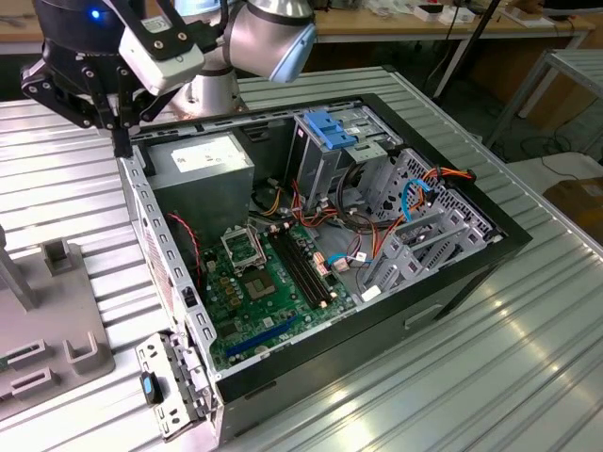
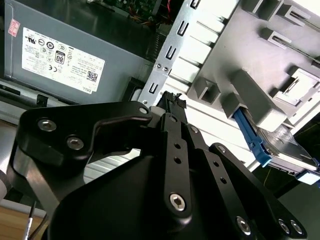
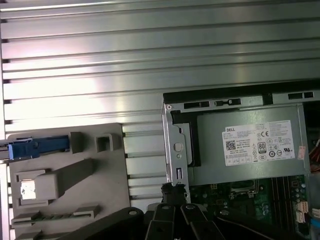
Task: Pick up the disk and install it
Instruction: 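Reach for the disk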
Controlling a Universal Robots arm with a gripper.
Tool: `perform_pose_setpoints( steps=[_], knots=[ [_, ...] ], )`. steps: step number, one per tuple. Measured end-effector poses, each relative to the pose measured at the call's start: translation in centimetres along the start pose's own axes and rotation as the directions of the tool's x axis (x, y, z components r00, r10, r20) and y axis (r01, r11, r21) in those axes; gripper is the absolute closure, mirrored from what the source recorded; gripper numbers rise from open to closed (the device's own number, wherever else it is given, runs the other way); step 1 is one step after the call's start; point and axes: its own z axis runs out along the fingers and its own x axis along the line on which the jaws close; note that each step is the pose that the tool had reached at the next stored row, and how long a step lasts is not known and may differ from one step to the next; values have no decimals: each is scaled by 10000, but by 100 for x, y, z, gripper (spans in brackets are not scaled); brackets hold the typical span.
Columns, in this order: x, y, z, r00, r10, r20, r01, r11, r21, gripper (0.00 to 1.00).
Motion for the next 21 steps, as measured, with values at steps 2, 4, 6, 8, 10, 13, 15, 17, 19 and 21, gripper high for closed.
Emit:
perform_pose_setpoints(
  steps=[2, 4, 6, 8, 10, 13, 15, 17, 19, 21],
  knots=[
    [22, -2, 0, 10000, 0, 0, 0, 10000, 0, 89],
    [54, -4, 0, 10000, -1, 0, 1, 10000, -1, 89],
    [92, -7, 0, 10000, 0, 0, 0, 10000, 0, 89],
    [97, -7, 0, 10000, -2, 0, 2, 10000, 0, 89],
    [102, -8, 0, 10000, 0, 0, 0, 10000, 0, 89],
    [108, -8, 0, 10000, 0, 0, 0, 10000, 0, 89],
    [109, -8, 0, 10000, 0, 0, 0, 10000, 0, 89],
    [109, -8, 0, 10000, 0, 0, 0, 10000, 0, 89],
    [120, -9, 0, 10000, 2, 0, -2, 10000, 0, 89],
    [129, -10, 0, 10000, -1, 0, 1, 10000, 0, 89]
  ],
)
